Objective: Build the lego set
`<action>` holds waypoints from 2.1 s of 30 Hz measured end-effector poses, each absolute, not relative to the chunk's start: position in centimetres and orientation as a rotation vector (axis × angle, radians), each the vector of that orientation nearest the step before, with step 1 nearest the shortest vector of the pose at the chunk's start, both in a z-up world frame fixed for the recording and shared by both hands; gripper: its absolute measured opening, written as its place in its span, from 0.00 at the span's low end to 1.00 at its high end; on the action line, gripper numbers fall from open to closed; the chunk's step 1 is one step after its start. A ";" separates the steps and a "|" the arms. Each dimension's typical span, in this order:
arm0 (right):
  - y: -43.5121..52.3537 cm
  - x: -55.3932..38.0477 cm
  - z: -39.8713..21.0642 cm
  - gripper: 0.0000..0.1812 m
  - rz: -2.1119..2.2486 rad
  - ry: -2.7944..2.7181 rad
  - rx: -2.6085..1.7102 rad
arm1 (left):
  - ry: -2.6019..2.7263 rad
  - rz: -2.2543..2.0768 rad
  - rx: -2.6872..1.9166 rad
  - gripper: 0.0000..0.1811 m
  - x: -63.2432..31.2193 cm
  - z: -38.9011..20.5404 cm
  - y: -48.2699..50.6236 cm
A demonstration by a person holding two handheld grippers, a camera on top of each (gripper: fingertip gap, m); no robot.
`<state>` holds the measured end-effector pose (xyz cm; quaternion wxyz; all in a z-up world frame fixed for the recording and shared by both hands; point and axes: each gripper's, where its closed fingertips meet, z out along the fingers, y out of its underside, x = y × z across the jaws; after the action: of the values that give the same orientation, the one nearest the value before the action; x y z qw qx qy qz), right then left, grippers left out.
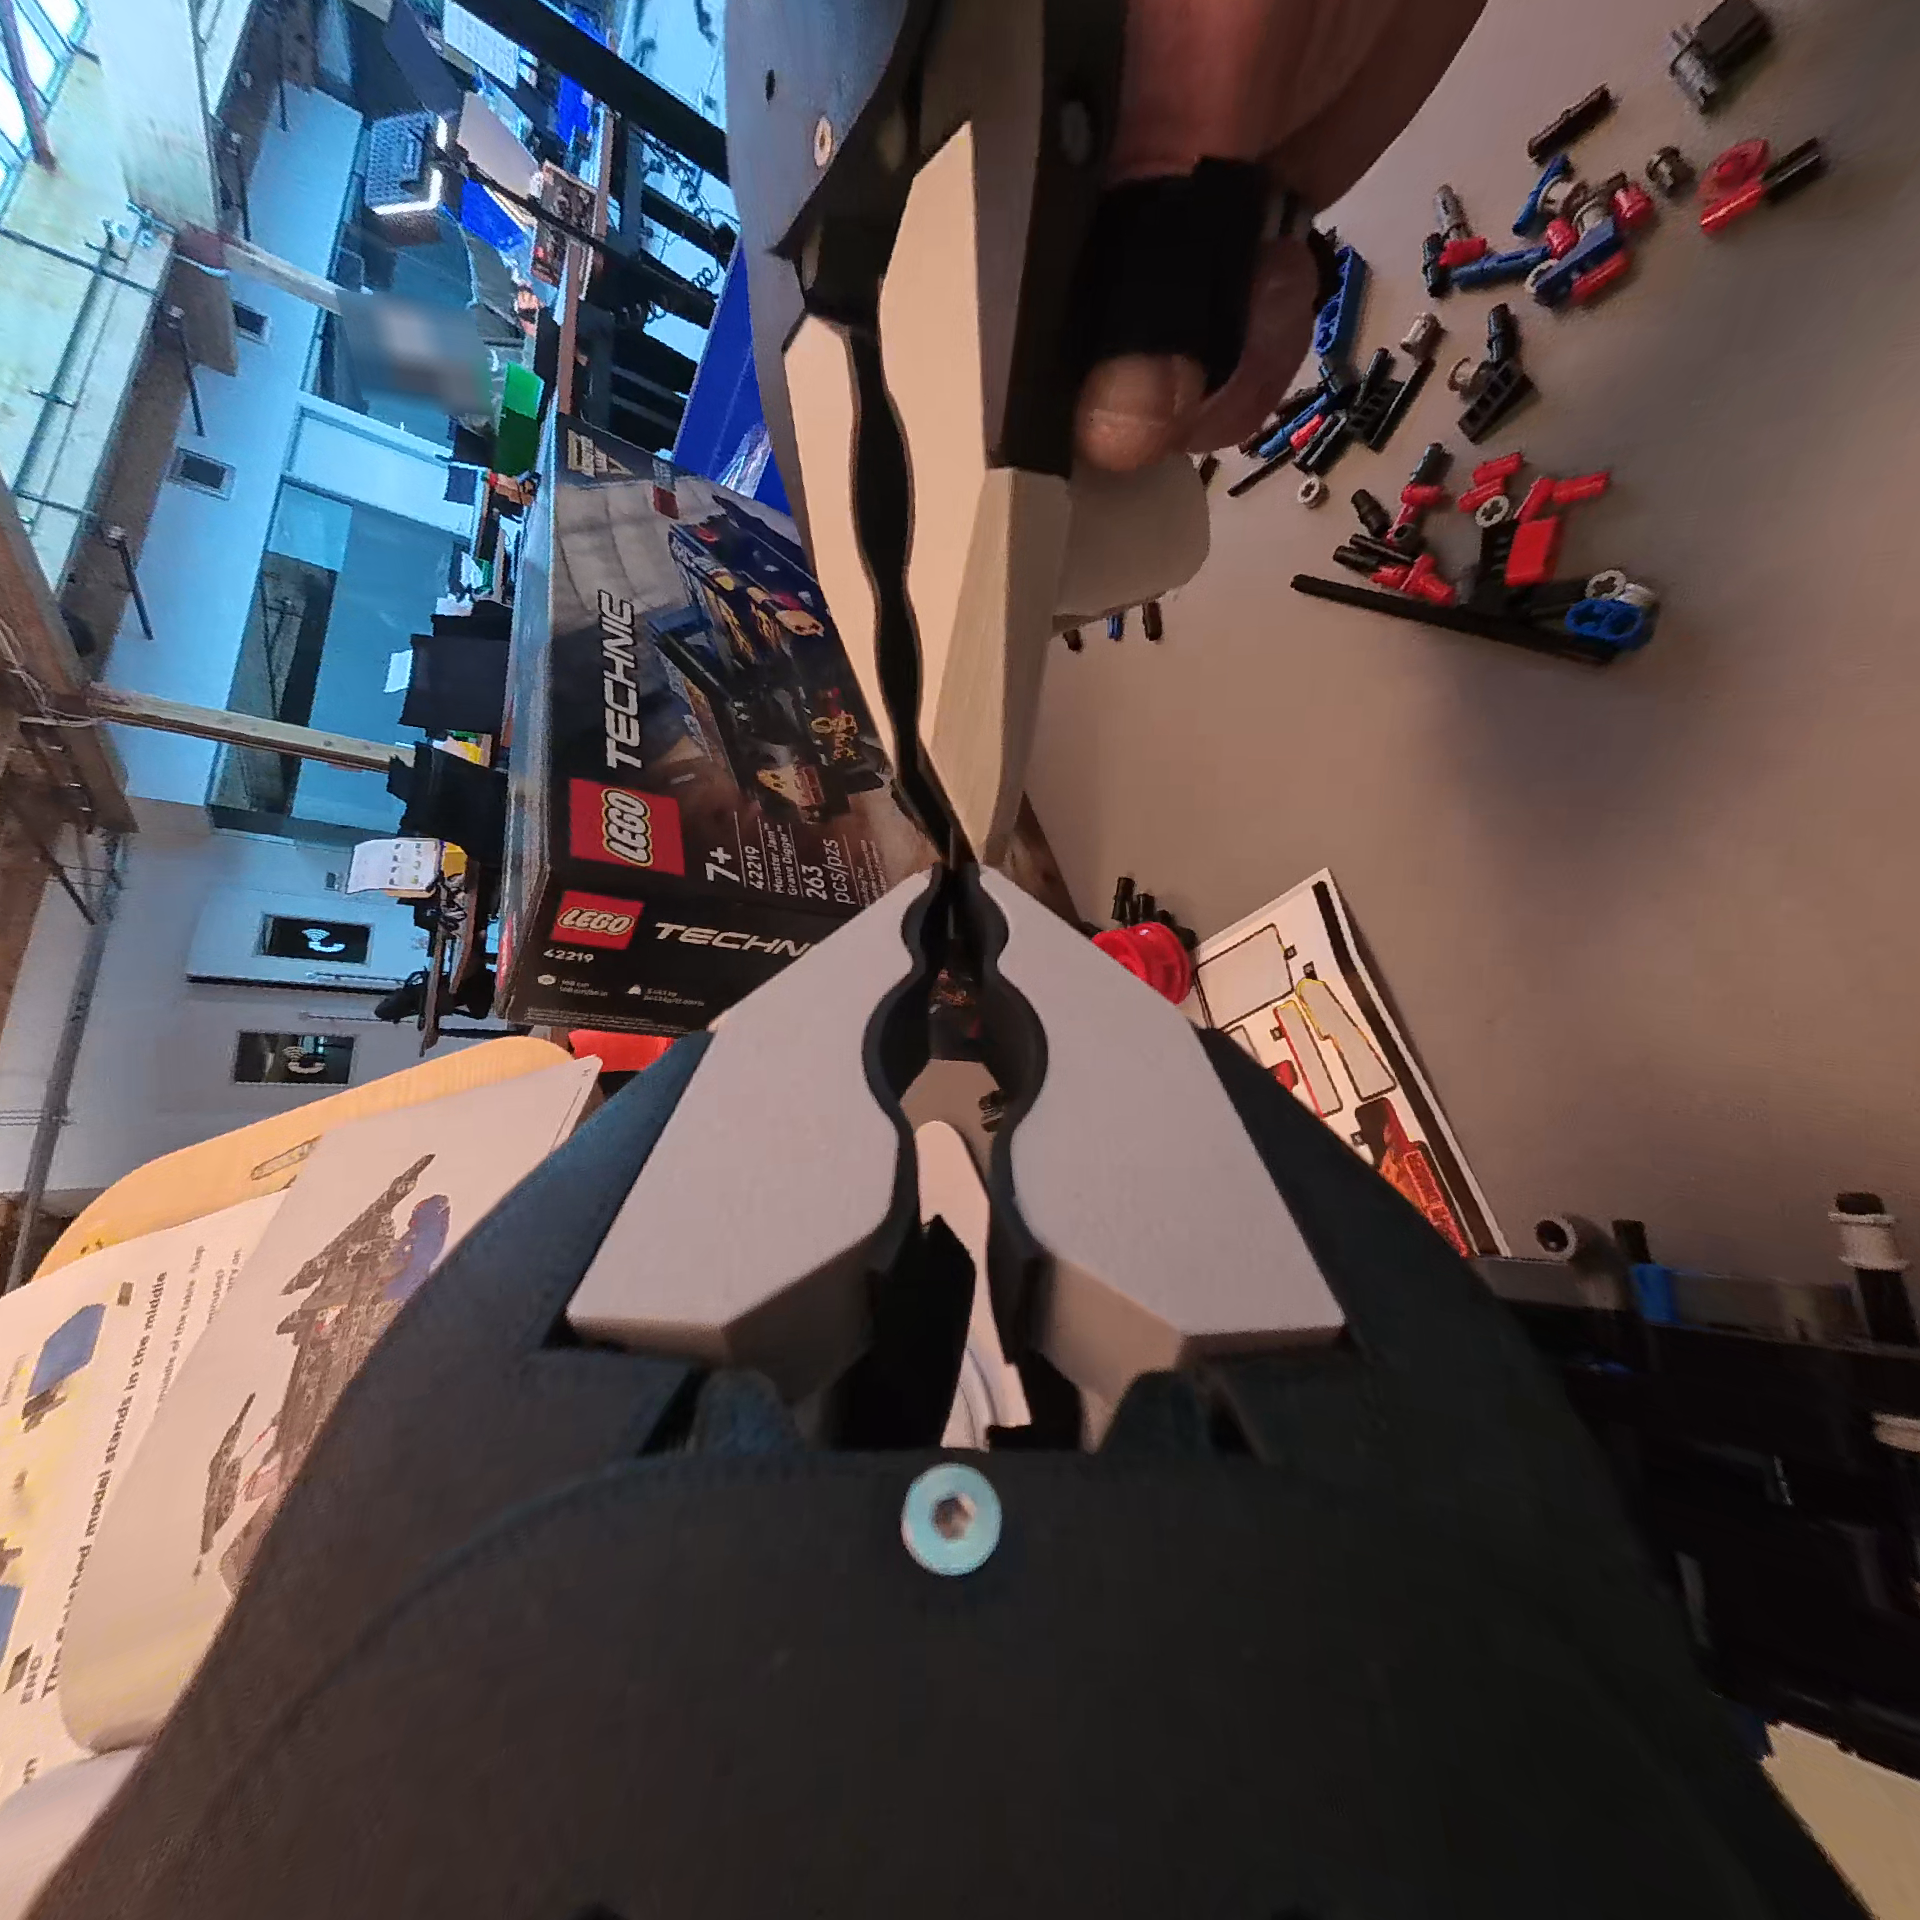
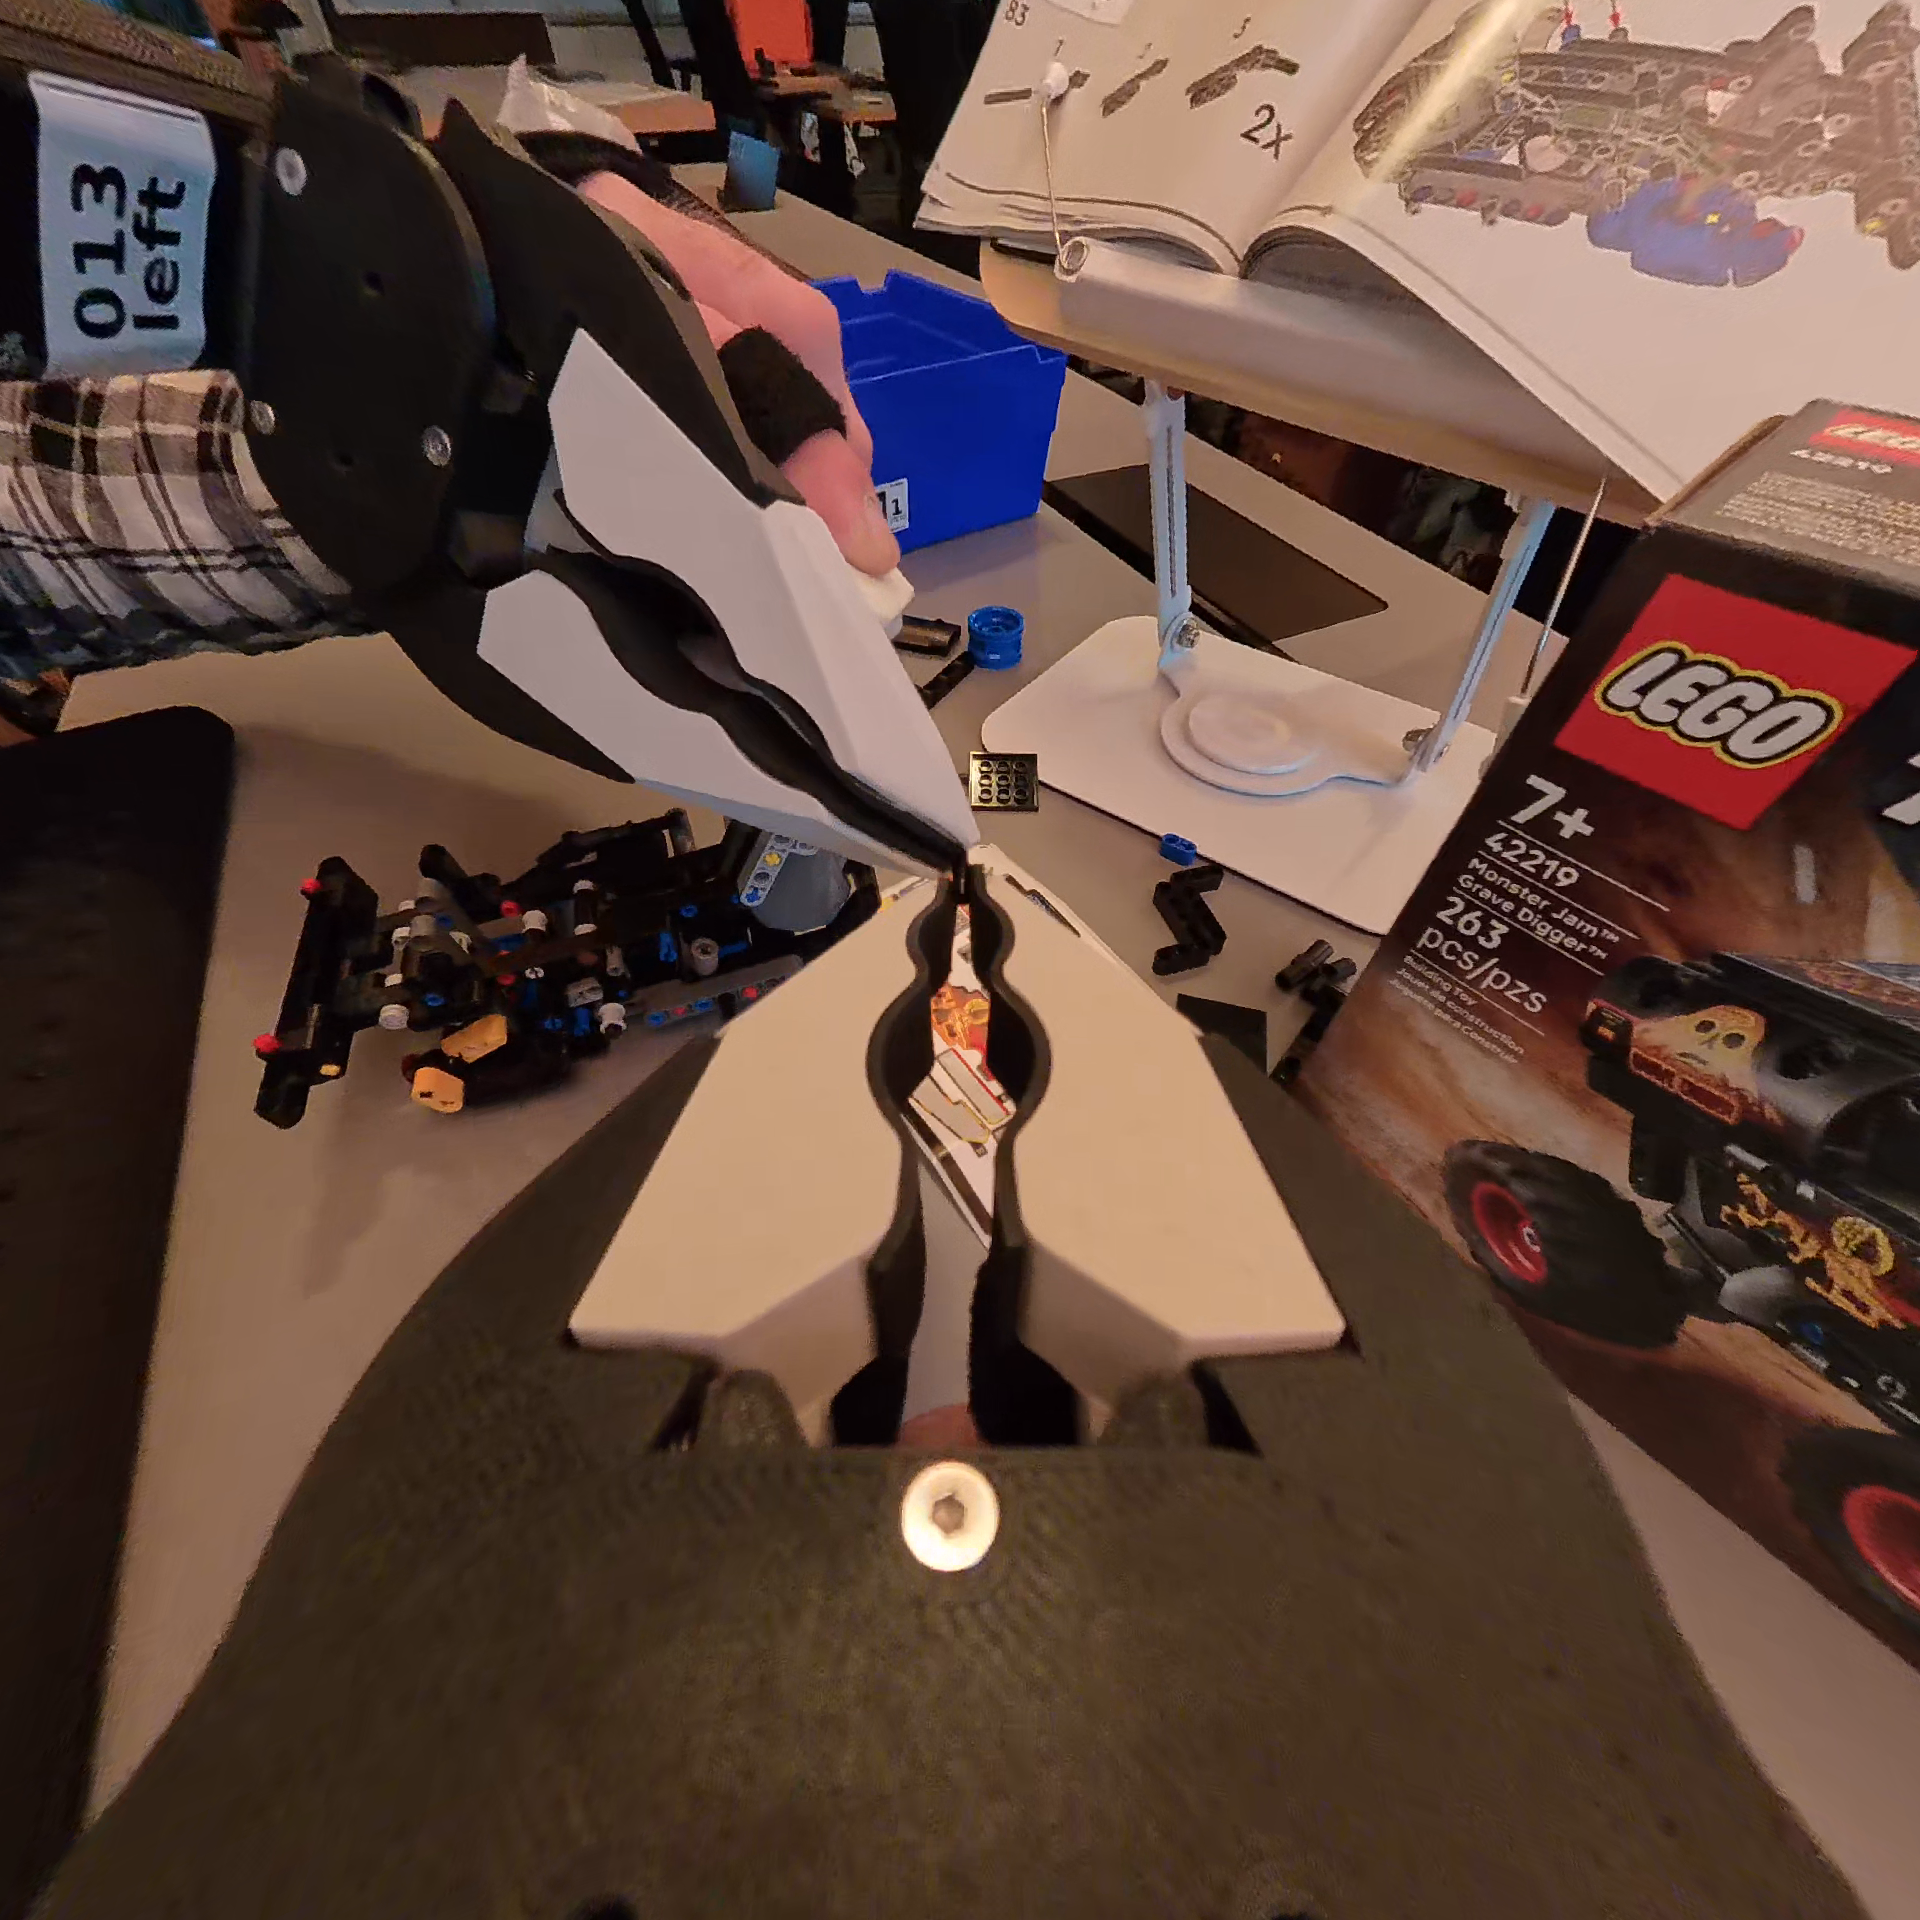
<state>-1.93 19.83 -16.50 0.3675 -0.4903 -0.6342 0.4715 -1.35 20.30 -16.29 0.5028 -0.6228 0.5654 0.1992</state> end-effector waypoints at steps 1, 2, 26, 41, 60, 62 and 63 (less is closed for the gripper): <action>19.8 -1.9 -16.4 0.00 1.216 -1.631 -1.251 | 1.362 0.467 -1.505 0.00 -1.3 -16.3 20.3; 19.8 -1.8 -16.2 0.00 1.226 -1.624 -1.251 | 1.353 0.441 -1.496 0.00 -1.2 -16.0 20.2; 20.9 -0.5 -13.5 0.00 1.067 -1.540 -0.937 | 1.153 0.229 -1.991 0.15 -12.5 -24.5 29.1; 21.4 -0.2 -13.7 0.00 1.048 -1.550 -0.937 | 1.220 0.220 -2.101 0.16 -14.9 -27.6 30.4; 21.6 -0.2 -14.0 0.00 1.048 -1.555 -0.957 | 1.231 0.051 -2.190 0.05 -12.7 -29.4 30.0; 21.6 -0.2 -14.1 0.00 1.045 -1.561 -0.959 | 1.200 0.067 -2.176 0.04 -12.9 -29.1 29.7; 21.5 -0.3 -14.1 0.00 1.044 -1.563 -0.959 | 1.181 0.066 -2.165 0.04 -12.8 -28.7 29.5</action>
<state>-0.25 21.53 -14.09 0.4931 -0.3953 -0.6444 0.4306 -12.82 29.46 -28.73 0.3308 -0.8283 0.4516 0.0251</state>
